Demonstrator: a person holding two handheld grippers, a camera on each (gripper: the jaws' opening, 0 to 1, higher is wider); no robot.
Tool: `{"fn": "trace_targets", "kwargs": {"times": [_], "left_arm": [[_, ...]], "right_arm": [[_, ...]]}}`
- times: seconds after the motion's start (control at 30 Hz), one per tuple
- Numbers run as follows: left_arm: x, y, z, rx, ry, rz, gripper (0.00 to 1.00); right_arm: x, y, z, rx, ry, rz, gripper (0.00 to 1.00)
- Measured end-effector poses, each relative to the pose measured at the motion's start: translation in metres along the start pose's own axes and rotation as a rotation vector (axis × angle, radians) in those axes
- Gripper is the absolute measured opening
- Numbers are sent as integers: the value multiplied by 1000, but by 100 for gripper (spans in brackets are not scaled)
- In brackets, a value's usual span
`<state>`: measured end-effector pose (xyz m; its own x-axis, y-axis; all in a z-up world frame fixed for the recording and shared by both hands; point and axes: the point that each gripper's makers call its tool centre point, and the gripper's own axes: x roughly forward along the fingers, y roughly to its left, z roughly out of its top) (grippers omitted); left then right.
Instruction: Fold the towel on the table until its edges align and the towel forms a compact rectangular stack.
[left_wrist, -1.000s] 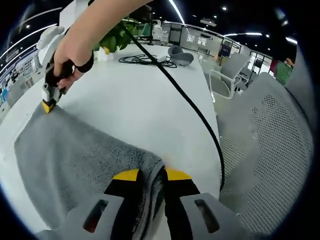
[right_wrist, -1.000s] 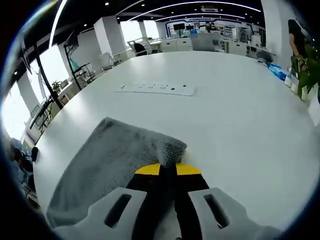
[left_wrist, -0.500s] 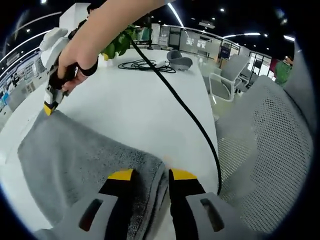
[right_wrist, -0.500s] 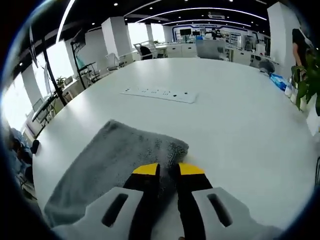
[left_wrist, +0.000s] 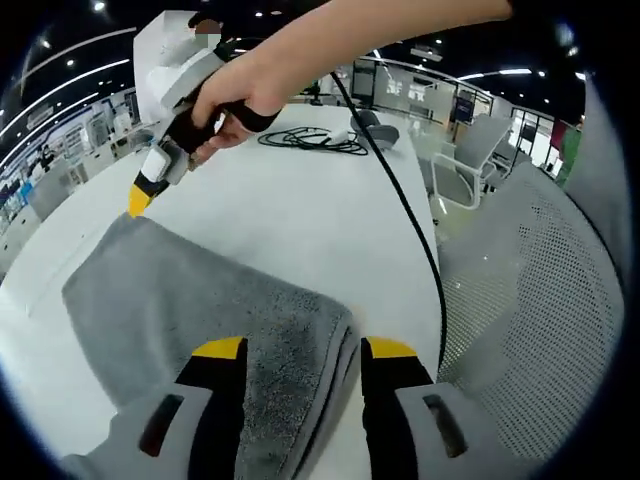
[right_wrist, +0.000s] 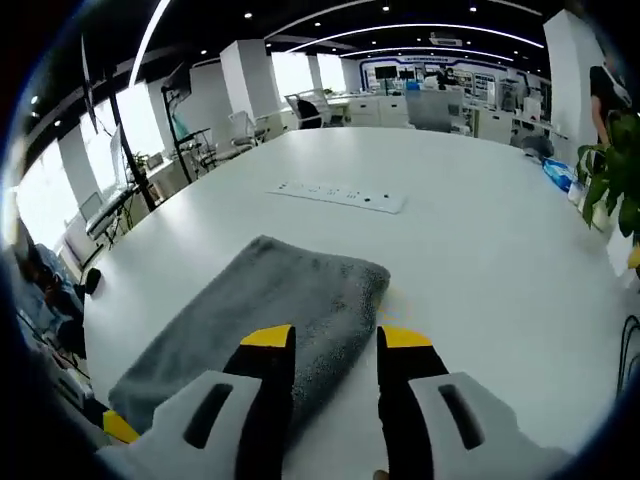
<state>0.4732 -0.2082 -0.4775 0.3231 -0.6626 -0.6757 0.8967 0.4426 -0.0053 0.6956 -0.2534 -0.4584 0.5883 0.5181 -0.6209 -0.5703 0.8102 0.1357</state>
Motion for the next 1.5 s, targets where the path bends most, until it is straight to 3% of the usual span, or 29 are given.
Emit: {"fn": "trace_targets", "kwargs": {"times": [0.2,0.4,0.7,1.2,1.5], "left_arm": [[-12,-1,-6,16,14,15,53],[-25,0,-19,-6,25,41,56],[-36,-1,-41,1,70,57,58],[-45,-13,-56,-7,90,46,59],[-43,-7,-63,28,121,66,54]], "right_arm": [[-23,10,0,-14,-6,0,34],[-30,23,-8,-54,-7,16,37],[-53,51,-40,-104,19,59,38],[-81,102,-80,-174,47,135,41],[-91,129,-111,-229,90,189,41]]}}
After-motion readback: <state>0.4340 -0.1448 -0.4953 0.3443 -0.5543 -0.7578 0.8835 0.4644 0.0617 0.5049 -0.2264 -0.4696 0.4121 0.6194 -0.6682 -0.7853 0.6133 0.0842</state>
